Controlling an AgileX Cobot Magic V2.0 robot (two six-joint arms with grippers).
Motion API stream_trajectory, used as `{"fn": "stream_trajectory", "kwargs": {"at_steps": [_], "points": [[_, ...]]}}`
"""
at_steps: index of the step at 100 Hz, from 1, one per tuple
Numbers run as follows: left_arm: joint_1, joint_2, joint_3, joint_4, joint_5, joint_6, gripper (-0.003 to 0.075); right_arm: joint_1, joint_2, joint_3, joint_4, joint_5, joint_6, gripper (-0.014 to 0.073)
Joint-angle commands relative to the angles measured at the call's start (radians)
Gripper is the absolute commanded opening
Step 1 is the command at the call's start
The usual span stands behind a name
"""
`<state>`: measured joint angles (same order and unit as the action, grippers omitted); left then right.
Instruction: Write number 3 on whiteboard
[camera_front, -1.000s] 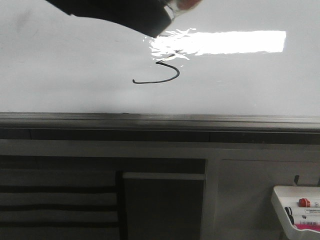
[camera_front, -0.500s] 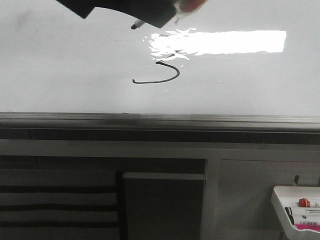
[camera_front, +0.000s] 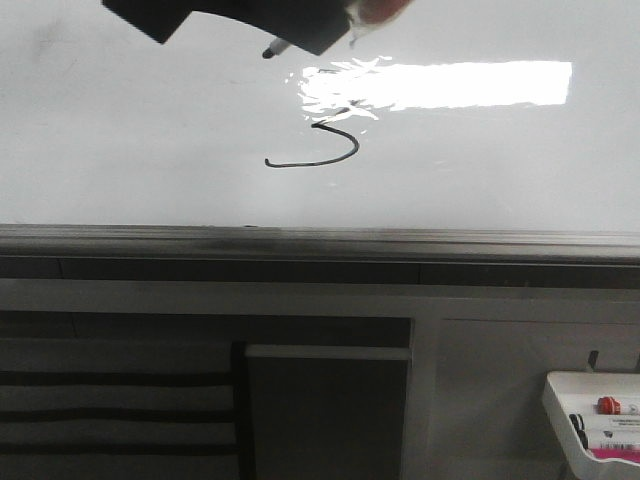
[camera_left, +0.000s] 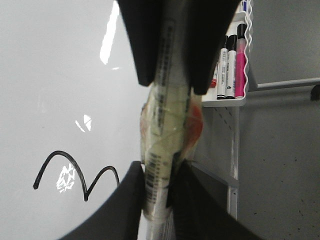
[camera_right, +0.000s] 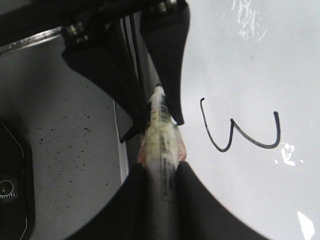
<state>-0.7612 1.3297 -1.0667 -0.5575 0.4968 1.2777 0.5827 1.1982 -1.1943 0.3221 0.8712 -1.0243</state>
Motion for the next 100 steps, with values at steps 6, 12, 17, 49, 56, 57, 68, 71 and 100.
{"fn": "stream_trajectory", "kwargs": {"at_steps": [6, 12, 17, 49, 56, 57, 68, 71, 100], "points": [[-0.005, -0.027, -0.035, -0.037, -0.058, -0.02, -0.0013, 0.0, -0.022, -0.024, 0.029, -0.059, -0.005, 0.0121], [-0.005, -0.027, -0.035, -0.039, -0.058, -0.02, -0.0013, 0.0, -0.022, -0.024, 0.029, -0.059, -0.005, 0.0172], [-0.005, -0.027, -0.035, -0.046, -0.056, -0.02, -0.0013, 0.0, -0.022, -0.024, 0.029, -0.059, -0.005, 0.0187], [0.119, -0.028, -0.035, -0.053, -0.055, -0.197, -0.0013, -0.139, -0.16, -0.037, -0.056, -0.047, 0.189, 0.0188], [0.171, -0.036, -0.031, -0.053, -0.051, -0.256, -0.0013, -0.192, -0.204, -0.037, -0.061, -0.039, 0.219, 0.0188], [0.182, -0.035, -0.029, -0.053, -0.051, -0.262, -0.0013, -0.197, -0.211, -0.037, -0.061, -0.036, 0.22, 0.0188], [0.268, -0.062, 0.006, -0.055, -0.053, -0.332, -0.0013, -0.265, -0.256, -0.035, -0.061, -0.028, 0.224, 0.0188], [0.298, -0.072, 0.02, -0.057, -0.058, -0.348, -0.0013, -0.278, -0.266, -0.033, -0.061, -0.028, 0.226, 0.0188], [0.516, -0.145, 0.237, -0.267, -0.287, -0.432, -0.0013, -0.319, -0.251, -0.033, -0.061, -0.025, 0.236, 0.0188]]}}
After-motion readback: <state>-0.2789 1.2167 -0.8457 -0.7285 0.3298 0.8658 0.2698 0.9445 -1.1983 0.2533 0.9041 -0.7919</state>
